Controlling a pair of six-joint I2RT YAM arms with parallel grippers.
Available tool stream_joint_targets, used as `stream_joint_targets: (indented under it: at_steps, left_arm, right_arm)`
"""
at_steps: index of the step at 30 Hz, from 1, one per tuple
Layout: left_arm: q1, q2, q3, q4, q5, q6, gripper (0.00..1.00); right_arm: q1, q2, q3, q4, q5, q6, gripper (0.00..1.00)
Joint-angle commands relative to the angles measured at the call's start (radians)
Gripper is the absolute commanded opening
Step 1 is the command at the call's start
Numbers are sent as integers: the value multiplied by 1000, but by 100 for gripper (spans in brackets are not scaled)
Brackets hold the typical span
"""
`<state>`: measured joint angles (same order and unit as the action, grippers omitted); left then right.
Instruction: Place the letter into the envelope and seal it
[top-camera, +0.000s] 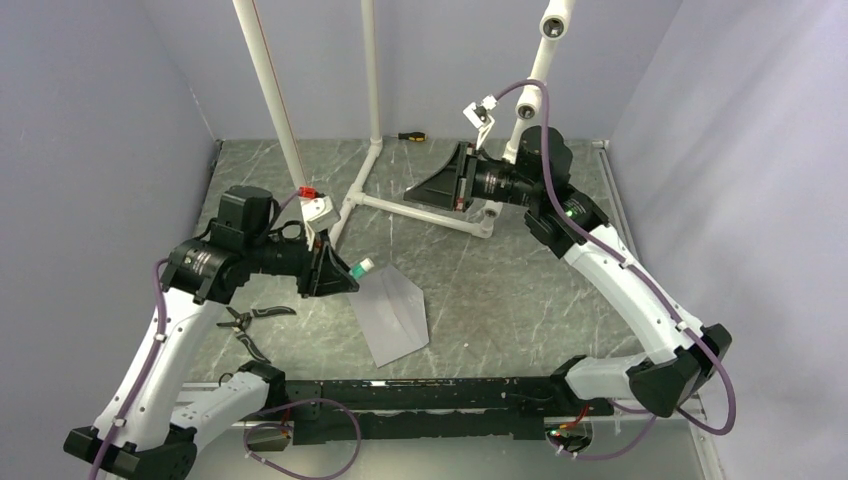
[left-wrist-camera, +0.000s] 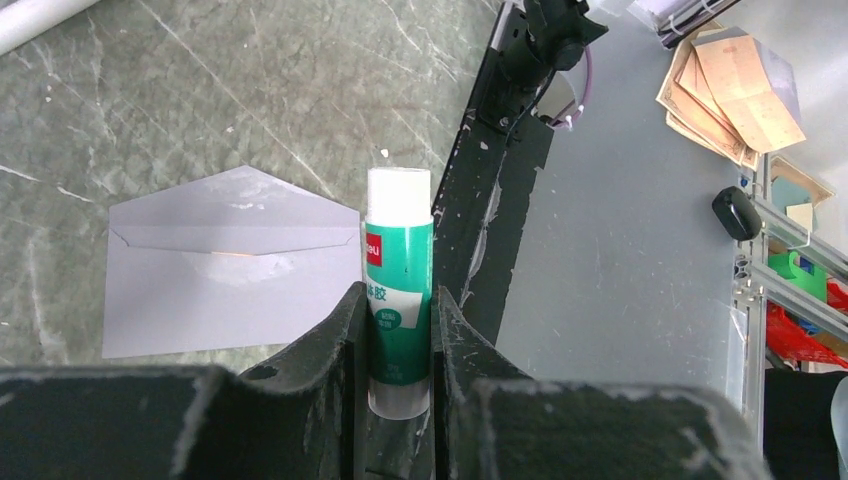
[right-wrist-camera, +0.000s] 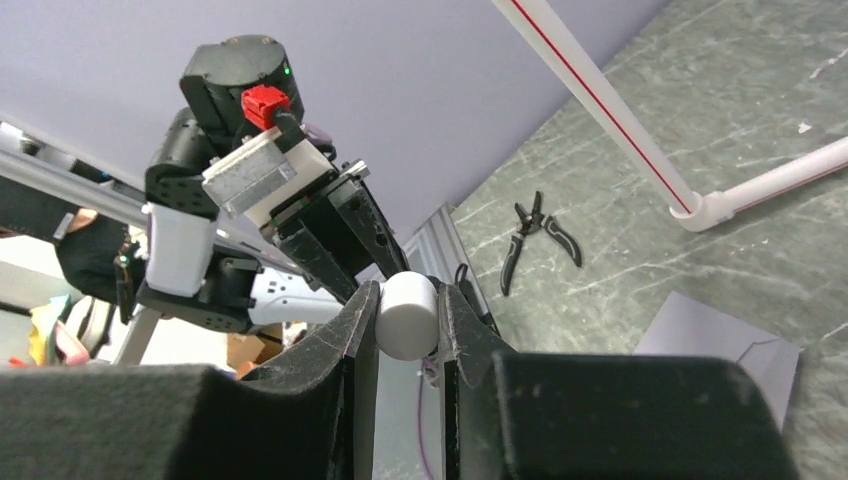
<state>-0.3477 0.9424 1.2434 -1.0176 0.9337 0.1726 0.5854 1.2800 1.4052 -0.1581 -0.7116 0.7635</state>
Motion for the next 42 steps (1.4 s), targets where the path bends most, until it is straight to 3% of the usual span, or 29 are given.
stream_joint_targets:
  at_steps: [1,5,10,13,17,26,42]
  left_arm:
    - [1,18,34,7,-11,11,3]
    - [0,23,35,45,-58,-3,2]
    - [1,16,1,154,-121,-74,3]
    - [1,6,-26,234,-136,-128,2]
    - [1,-2,-61,320,-147,-205,3]
    - [1,32,-105,414,-113,-288,3]
    - [0,87,-123,475,-75,-327,3]
  right_arm:
    - [29,27,51,-126,72,-127,0]
    - [68,64,67,-351,269,-263,0]
    - [170,180,63,-569,657,-352,0]
    - [199,246,31,-608,833,-332,0]
    - [207,320,-25,-599,953,-317,0]
    - [198,503,-106,-460,1011,-343,1]
    - [146,582,-213,-289,932,-334,21]
